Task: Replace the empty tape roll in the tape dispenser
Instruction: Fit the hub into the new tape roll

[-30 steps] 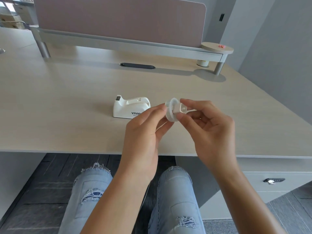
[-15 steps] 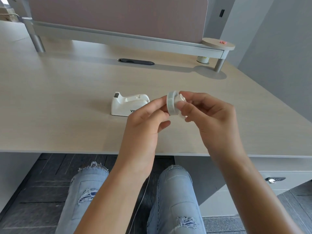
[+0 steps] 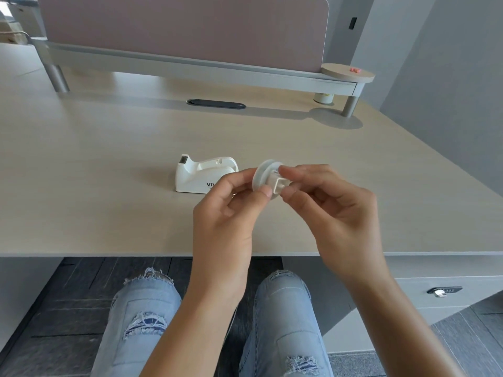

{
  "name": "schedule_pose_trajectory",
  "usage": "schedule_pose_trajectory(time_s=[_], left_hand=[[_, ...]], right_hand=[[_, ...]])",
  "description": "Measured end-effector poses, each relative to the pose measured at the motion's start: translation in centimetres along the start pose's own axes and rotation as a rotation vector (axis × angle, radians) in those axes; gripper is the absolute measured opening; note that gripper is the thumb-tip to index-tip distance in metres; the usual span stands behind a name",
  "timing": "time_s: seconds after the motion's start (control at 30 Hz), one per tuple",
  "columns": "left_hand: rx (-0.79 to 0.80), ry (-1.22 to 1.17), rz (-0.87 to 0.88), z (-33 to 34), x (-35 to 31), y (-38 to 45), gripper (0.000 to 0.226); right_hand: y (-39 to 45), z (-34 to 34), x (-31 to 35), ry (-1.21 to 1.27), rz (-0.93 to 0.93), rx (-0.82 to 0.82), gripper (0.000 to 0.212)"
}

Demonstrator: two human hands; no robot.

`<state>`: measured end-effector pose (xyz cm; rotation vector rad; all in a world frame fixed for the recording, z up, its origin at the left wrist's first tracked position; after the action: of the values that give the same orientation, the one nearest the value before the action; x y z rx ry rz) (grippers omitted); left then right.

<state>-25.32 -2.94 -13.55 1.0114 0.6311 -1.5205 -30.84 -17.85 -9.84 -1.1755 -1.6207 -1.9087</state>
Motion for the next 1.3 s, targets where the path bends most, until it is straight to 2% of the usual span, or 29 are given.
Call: schedule_pose_trajectory(time_s=[0.17, 0.33, 0.47, 0.83, 1.0, 1.3], left_hand=[[0.038, 0.001, 0.052, 0.3, -0.1, -0.5, 0.018], [0.049, 0.043, 0.089, 0.2, -0.1, -0.5, 0.016], [0.021, 0.075, 0.089, 0.0, 0.1, -0.4, 0.023], [0.003, 0.021, 0.077, -0.1, 0.9, -0.7, 0.028], [-0.009, 0.017, 0.069, 0.0, 1.3, -0.8, 0.028], [-0.029, 0.089, 0.104, 0.1, 1.2, -1.4, 0.032]], right_hand=[[-0.6, -0.5, -0.3, 0.097, 0.062, -0.085, 0.021], [-1.0, -0.5, 0.2, 0.039, -0.033, -0.061, 0.023], [-1.6, -0.1, 0.5, 0.009, -0.07, -0.041, 0.025], [-2.7, -0.2, 0.1, -0.074, -0.104, -0.092, 0.028], [-2.5, -0.8, -0.1, -0.055, -0.035, -0.151, 0.026], [-2.3, -0.9, 1.5, -0.374, -0.163, -0.093, 0.014]])
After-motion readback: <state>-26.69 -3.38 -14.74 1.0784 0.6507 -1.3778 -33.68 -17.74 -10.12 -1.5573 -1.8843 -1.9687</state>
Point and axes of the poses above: each hand's wrist, its own y-axis towards the middle knuckle, its own z-axis out of the palm, x = y × z, the point moved 9 cm from there along y, towards the middle knuckle, and after that the axes turned 6 degrees about -z, right-handed, at the moved point
